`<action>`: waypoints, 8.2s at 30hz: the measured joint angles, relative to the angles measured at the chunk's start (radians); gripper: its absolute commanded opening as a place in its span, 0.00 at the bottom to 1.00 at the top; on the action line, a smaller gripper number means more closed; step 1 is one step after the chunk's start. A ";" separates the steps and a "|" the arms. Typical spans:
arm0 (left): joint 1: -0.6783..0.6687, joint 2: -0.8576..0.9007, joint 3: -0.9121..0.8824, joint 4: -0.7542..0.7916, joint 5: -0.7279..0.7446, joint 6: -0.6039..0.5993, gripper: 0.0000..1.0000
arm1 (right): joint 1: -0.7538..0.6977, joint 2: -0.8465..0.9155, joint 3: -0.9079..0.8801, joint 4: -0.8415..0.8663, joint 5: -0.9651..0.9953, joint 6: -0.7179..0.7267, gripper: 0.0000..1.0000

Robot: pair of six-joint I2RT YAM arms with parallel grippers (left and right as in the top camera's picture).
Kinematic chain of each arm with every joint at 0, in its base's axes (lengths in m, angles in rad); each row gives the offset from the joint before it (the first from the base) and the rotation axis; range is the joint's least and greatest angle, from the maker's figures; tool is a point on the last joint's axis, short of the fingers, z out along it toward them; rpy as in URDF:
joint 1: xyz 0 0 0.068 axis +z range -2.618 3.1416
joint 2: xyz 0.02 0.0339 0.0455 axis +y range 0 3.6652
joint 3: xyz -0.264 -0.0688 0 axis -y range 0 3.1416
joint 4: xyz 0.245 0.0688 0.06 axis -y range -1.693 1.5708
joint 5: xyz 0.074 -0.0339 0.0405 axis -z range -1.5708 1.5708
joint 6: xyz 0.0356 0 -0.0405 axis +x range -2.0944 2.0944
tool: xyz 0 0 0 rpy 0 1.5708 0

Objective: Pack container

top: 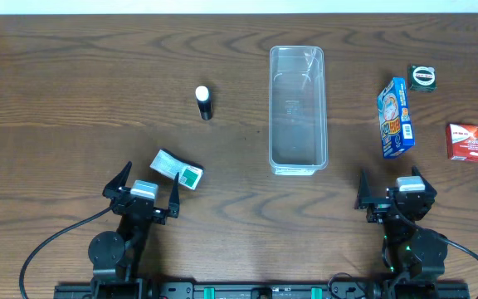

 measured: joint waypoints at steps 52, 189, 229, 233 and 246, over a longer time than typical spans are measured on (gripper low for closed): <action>0.000 0.000 0.000 0.000 0.000 0.000 0.98 | 0.000 0.019 0.101 0.271 -0.455 0.192 0.99; 0.000 0.002 0.000 0.000 0.000 0.000 0.98 | -0.097 1.610 1.852 -1.007 -0.413 -0.001 0.14; 0.000 0.002 0.000 0.000 0.000 0.000 0.98 | 0.372 2.015 1.852 -0.783 0.016 0.491 0.18; 0.000 0.002 0.000 0.000 0.000 0.000 0.98 | 0.372 2.038 1.852 -0.755 0.021 0.495 0.18; 0.000 0.002 0.000 0.000 0.000 0.000 0.98 | 0.391 2.107 1.852 -0.710 0.026 0.502 0.20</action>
